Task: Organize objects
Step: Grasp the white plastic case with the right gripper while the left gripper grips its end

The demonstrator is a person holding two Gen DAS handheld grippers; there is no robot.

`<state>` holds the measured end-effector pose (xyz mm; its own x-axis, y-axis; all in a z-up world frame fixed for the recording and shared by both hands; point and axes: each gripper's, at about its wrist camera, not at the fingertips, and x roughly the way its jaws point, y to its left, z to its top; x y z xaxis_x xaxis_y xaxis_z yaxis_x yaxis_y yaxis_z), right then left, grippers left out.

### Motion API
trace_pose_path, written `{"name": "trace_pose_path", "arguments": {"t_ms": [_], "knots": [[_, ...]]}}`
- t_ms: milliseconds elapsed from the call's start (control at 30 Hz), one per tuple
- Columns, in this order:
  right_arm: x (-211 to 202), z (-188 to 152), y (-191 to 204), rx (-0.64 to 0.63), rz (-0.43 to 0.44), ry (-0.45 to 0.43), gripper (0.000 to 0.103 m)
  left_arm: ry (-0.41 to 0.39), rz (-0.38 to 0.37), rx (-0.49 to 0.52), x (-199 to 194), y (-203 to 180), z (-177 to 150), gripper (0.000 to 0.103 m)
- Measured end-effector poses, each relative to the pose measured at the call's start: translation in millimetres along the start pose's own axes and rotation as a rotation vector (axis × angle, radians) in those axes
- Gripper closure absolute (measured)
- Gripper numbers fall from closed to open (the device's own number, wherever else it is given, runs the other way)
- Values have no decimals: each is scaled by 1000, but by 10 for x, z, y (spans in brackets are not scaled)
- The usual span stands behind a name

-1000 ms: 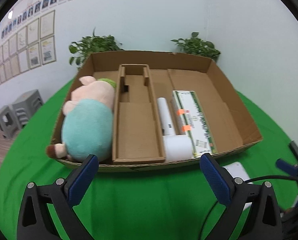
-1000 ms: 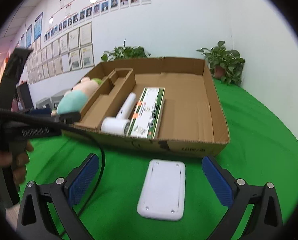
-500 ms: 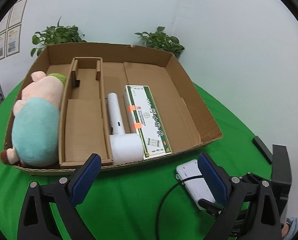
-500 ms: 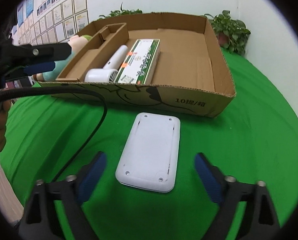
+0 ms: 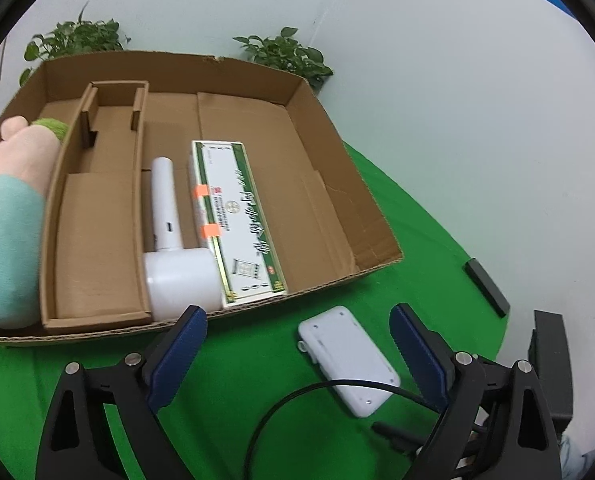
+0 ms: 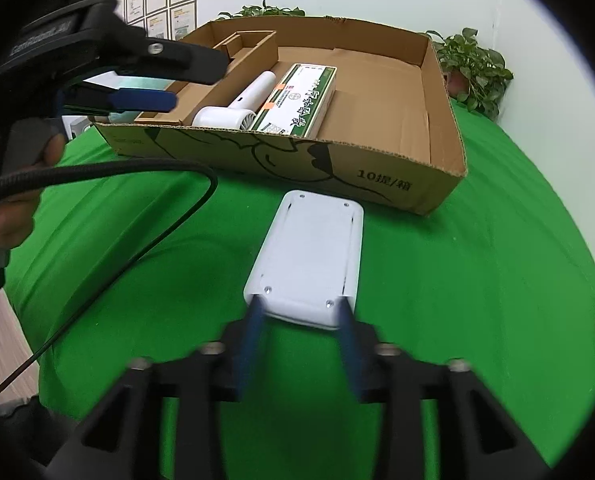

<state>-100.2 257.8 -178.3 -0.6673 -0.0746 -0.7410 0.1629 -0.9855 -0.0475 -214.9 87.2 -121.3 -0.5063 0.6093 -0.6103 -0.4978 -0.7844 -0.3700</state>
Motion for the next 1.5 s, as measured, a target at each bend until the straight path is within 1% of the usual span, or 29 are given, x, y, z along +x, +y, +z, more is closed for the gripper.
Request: {"name": "trace_pose_path", "arguments": {"t_ms": [33, 100, 200, 300, 367, 400, 433, 500, 533, 633, 733, 767, 867, 933, 967, 1000, 1033, 1100, 1167, 1267, 1333, 1433, 1467, 1500], "knots": [[1, 13, -19, 25, -4, -8, 26, 6, -14, -1, 20, -9, 6, 11], [25, 62, -47, 61, 16, -18, 24, 18, -22, 12, 47, -37, 8, 11], [143, 145, -62, 88, 14, 1, 23, 37, -26, 21, 92, -55, 1, 11], [287, 218, -81, 113, 14, 36, 23, 39, -28, 10, 91, -18, -11, 11], [339, 232, -88, 116, 16, 47, 25, 40, -24, 8, 78, -2, -25, 11], [350, 229, -83, 113, 24, 50, 32, 44, -22, 10, 76, 9, -35, 11], [350, 213, -71, 106, 30, 52, 35, 48, -20, 11, 74, 22, -48, 11], [313, 163, -42, 83, 16, 46, 36, 58, -26, 8, 85, 42, -63, 11], [283, 117, -30, 78, 15, 47, 36, 63, -33, 7, 97, 45, -71, 14], [165, -8, -23, 87, 26, 51, 37, 96, -77, -2, 181, 34, -102, 16], [35, -142, -29, 86, 27, 67, 37, 146, -164, -39, 304, 7, -142, 22], [1, -184, -37, 86, 28, 76, 37, 165, -204, -55, 355, -20, -155, 22], [-104, -338, -71, 94, 46, 90, 37, 201, -282, -65, 493, -158, -169, 22], [-156, -423, -45, 64, 23, 88, 37, 237, -325, -59, 617, -266, -186, 23], [-169, -445, -30, 52, 11, 87, 38, 266, -348, -52, 716, -338, -210, 26], [-177, -461, -23, 51, 6, 85, 38, 296, -362, -44, 811, -395, -239, 31], [-180, -466, -33, 64, 6, 82, 38, 328, -361, -41, 895, -433, -275, 35], [-176, -459, -42, 79, 2, 79, 38, 378, -351, -47, 1008, -460, -354, 38], [-170, -449, -44, 91, -2, 75, 38, 420, -348, -75, 1066, -433, -466, 39], [-162, -443, -45, 98, -8, 68, 38, 421, -333, -109, 1017, -358, -546, 39], [-159, -419, -64, 128, -3, 62, 38, 443, -356, -143, 996, -307, -618, 40], [-130, -360, -112, 182, 9, 58, 38, 427, -357, -165, 908, -261, -697, 40], [-122, -346, -119, 192, 10, 58, 38, 432, -365, -176, 899, -248, -709, 41], [-113, -337, -118, 198, 8, 58, 38, 444, -378, -189, 903, -237, -729, 46]]}}
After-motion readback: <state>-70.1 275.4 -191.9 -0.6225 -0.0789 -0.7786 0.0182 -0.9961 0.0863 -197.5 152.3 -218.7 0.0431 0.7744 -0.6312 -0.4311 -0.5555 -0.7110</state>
